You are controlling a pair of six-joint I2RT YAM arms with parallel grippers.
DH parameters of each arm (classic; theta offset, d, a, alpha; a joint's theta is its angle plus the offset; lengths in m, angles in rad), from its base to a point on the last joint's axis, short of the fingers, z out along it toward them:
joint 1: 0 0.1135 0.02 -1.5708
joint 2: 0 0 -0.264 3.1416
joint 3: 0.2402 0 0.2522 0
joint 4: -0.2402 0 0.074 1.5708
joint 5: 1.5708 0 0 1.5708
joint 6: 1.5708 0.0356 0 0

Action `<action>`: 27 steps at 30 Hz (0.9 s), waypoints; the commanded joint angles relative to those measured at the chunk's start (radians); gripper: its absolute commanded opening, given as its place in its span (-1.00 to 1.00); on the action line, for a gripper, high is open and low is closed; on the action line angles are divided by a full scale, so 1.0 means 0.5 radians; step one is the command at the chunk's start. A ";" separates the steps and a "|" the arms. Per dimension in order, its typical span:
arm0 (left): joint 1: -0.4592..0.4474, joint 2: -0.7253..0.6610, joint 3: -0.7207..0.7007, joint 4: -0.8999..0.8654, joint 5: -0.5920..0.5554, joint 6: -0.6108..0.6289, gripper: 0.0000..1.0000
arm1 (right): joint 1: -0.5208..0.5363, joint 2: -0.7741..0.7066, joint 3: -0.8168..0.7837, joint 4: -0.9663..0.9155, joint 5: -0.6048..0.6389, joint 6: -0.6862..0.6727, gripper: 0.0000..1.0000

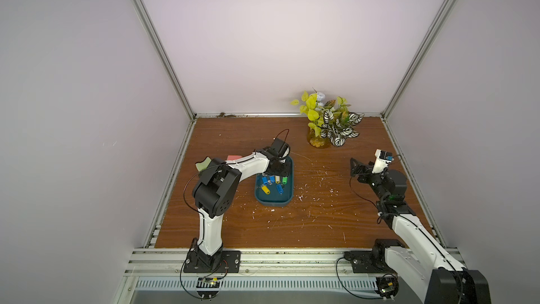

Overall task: Take the keys out of the storage box
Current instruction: Pick up the key from the storage box.

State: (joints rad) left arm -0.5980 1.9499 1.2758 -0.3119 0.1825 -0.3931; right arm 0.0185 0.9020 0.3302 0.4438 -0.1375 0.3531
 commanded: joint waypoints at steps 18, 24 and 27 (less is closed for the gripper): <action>-0.022 -0.470 -0.014 -0.143 -0.161 0.042 -1.00 | 0.005 -0.026 0.012 0.027 0.068 -0.052 0.97; -0.037 -0.653 0.120 -0.199 -0.155 0.070 -1.00 | 0.007 -0.032 0.030 0.000 0.076 -0.050 0.97; -0.070 -0.655 0.240 -0.231 -0.135 0.089 -1.00 | 0.007 -0.047 0.024 -0.009 0.081 -0.032 0.97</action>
State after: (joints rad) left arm -0.6071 1.6268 1.3476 -0.3851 0.1173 -0.3725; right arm 0.0185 0.9020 0.3302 0.4419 -0.1093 0.3473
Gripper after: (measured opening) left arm 0.041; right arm 0.987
